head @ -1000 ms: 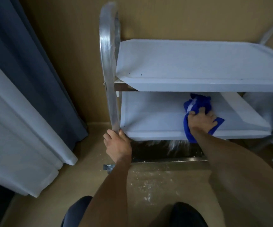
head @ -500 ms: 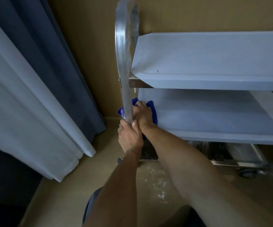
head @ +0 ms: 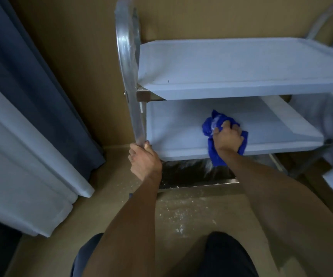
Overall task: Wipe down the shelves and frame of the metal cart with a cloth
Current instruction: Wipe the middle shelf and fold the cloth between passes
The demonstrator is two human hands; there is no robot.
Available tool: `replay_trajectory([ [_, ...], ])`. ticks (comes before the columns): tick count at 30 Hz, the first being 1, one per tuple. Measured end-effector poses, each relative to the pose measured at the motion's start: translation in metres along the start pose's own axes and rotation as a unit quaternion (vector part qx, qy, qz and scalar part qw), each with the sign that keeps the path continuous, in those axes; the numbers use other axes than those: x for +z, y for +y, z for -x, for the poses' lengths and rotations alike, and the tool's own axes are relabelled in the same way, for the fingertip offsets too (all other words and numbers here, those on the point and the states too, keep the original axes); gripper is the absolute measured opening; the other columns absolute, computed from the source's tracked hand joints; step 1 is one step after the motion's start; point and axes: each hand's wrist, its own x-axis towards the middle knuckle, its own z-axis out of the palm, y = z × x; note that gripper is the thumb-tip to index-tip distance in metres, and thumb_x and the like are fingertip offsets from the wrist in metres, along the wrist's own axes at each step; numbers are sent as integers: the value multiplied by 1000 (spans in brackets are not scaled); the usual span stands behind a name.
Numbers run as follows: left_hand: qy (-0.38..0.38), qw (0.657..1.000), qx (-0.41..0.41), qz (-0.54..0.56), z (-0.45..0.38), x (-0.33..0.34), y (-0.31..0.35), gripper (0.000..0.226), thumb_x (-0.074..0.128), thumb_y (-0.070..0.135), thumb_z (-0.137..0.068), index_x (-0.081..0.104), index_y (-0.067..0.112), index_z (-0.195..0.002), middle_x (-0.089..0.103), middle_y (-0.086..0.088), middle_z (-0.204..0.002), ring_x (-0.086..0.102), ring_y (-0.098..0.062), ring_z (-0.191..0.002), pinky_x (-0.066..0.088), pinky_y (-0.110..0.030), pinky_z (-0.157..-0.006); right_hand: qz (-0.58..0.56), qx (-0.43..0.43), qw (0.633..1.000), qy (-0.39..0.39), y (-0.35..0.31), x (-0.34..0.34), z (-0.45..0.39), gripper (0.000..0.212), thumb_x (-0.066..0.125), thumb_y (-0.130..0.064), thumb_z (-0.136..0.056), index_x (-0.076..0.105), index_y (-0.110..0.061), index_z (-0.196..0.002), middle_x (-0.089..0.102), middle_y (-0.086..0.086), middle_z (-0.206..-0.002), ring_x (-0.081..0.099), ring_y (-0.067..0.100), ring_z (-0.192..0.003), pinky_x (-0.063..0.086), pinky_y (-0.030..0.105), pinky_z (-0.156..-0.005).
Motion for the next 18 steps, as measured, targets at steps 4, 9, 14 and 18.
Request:
replay_trajectory([
  [4,80,996,-19,18,18,8,14,38,54,34,-97,47,7,-122,50,-15,-117,52,-30,-105,48,-42,-80,35,65,997,-17,53,-13,-26,57,34,-47,-102,22,-25,-154,21,31,-155,28,48,-139,31,55,-110],
  [9,70,996,37,32,36,12,8,17,53,10,-94,46,5,-109,47,-12,-102,53,-26,-88,51,-37,-72,19,-57,994,-89,-25,16,-30,53,33,-45,-102,27,-33,-153,25,30,-155,31,46,-138,32,49,-109],
  [14,39,997,56,23,28,13,-6,17,45,16,-95,34,18,-107,43,-7,-103,56,-26,-83,54,-47,-71,-15,-249,958,-144,-128,53,-6,52,39,-49,-98,33,-35,-149,28,18,-152,30,41,-137,31,51,-107],
  [18,49,995,90,-11,39,24,-4,30,39,20,-96,40,8,-124,41,-6,-110,55,-26,-84,50,-42,-68,-41,-242,958,-149,-148,69,-17,49,41,-48,-97,39,-35,-144,37,12,-145,35,33,-134,28,49,-109],
])
